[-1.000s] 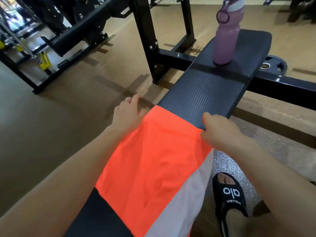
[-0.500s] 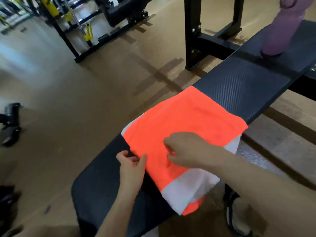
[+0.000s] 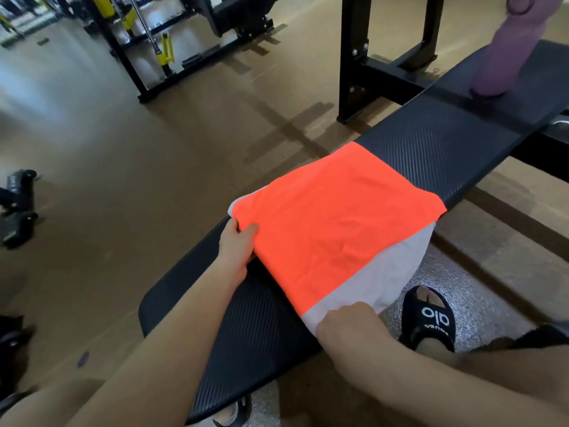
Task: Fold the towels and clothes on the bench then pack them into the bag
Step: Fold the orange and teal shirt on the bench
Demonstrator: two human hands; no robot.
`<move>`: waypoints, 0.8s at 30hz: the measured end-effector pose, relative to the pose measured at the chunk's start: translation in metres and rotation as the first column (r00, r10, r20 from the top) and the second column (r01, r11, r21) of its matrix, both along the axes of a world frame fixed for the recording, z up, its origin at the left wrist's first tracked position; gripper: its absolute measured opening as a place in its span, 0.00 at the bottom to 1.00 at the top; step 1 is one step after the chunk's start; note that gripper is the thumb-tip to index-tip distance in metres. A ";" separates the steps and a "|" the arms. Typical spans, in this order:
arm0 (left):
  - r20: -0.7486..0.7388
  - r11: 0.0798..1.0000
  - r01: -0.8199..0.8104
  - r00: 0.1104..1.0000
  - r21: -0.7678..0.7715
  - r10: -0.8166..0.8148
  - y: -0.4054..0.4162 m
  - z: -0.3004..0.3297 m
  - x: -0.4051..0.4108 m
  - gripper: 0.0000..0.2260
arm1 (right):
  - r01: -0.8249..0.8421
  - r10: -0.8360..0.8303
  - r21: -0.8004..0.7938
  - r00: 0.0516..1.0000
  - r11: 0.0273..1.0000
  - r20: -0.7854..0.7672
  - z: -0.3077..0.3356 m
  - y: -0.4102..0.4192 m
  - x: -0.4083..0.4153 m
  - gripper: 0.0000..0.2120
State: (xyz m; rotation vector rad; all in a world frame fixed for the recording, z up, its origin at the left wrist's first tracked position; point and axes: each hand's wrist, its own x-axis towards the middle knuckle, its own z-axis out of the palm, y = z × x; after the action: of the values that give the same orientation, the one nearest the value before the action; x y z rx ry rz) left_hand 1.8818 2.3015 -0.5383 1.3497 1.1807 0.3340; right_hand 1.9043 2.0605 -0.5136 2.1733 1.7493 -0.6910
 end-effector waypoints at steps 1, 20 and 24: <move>0.011 1.000 0.006 1.000 0.028 -0.007 0.004 0.003 0.002 0.08 | -0.019 0.019 0.002 1.000 1.000 -0.009 0.002 -0.003 -0.001 0.13; -0.223 0.996 0.077 0.971 -0.036 -0.083 0.016 0.002 -0.004 0.23 | 0.633 -0.566 0.419 0.772 0.651 -0.287 0.017 0.011 0.134 0.15; -0.167 0.997 0.032 0.985 -0.065 -0.043 0.005 -0.002 -0.008 0.19 | 0.728 -0.742 0.486 0.636 0.484 -0.214 0.000 0.020 0.196 0.32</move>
State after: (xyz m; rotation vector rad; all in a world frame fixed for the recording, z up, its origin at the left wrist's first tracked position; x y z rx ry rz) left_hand 1.8736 2.3069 -0.5401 1.3646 1.2933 0.1565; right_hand 2.1005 2.0809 -0.5136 3.3725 0.9446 -0.3082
